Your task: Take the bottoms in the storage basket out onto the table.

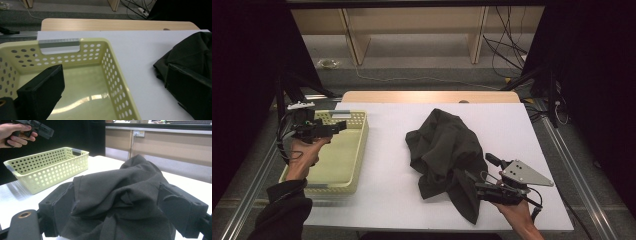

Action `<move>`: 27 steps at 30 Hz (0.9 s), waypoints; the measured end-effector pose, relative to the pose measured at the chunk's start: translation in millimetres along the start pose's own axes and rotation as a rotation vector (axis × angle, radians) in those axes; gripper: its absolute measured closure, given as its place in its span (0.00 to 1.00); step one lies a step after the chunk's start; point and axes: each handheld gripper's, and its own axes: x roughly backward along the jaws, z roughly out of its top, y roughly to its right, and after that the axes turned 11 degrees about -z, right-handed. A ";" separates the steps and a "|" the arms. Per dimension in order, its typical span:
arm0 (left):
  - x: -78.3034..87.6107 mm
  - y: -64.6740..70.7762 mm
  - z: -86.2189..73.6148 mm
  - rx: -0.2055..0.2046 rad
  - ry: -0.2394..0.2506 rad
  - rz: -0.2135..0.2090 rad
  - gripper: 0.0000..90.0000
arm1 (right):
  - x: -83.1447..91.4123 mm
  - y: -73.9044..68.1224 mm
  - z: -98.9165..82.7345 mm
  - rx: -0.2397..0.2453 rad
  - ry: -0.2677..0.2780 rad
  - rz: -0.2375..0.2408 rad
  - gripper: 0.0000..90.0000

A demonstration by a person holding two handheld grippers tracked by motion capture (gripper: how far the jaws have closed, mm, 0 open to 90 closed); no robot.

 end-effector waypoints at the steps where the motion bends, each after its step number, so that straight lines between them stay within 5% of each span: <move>1: 0.5 -1.9 -0.8 0.006 0.000 0.006 0.02 | 0.0 0.1 0.1 0.001 0.002 -0.002 0.18; 17: 8.4 -38.1 -11.6 0.071 -0.073 0.120 0.03 | 0.9 1.3 -0.5 -0.001 0.002 0.000 0.18; 27: 12.7 -60.9 -21.2 0.130 -0.196 0.215 0.03 | -1.4 0.3 -0.1 0.000 -0.001 0.011 0.18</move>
